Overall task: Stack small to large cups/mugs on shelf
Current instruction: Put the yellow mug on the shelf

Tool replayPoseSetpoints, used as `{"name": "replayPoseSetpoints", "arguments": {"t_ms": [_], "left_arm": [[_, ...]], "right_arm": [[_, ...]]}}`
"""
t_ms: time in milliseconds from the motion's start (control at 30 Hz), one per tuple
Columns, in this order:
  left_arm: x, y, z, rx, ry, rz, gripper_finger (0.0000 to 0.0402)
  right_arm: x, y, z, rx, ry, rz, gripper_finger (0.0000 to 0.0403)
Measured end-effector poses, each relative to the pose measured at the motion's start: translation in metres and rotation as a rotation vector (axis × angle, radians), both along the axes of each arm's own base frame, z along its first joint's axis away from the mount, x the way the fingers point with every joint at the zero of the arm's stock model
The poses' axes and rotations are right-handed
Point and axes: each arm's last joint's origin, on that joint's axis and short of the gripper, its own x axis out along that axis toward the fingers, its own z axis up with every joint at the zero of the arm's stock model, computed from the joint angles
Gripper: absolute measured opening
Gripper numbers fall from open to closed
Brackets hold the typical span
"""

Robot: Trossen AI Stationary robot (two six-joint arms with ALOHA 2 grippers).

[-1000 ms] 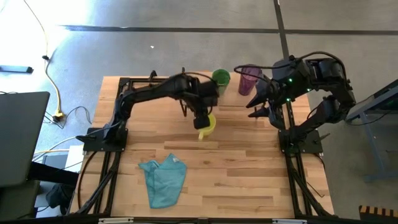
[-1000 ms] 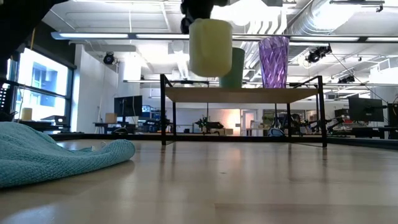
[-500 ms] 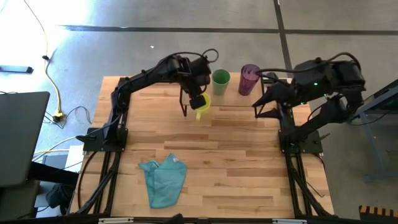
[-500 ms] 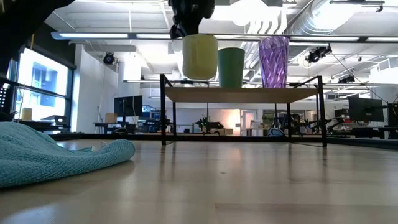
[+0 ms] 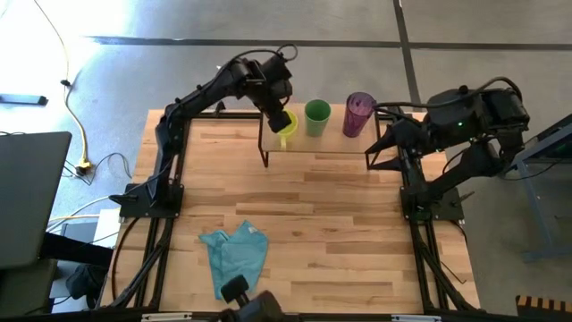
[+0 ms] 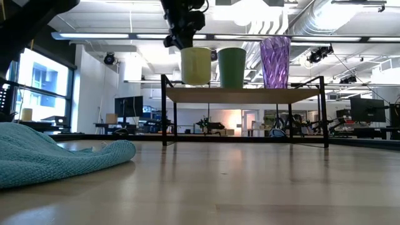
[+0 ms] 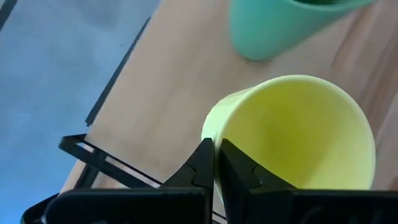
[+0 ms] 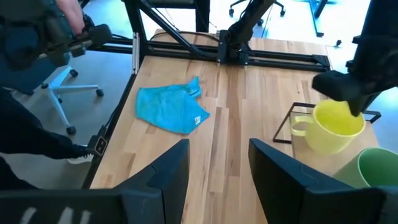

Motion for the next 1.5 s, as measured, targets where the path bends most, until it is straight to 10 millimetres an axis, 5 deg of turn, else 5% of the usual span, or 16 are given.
{"name": "replayPoseSetpoints", "arguments": {"t_ms": [400,1500], "left_arm": [[-0.02,0.031,0.001,-0.004,-0.039,0.052,0.0],[-0.011,0.043,-0.021,-0.032,0.002,-0.005,0.0]], "right_arm": [[0.0,0.0,0.0,-0.002,0.0,0.001,0.0155],[0.0,-0.001,0.0,-0.016,-0.002,-0.009,0.0155]]}}
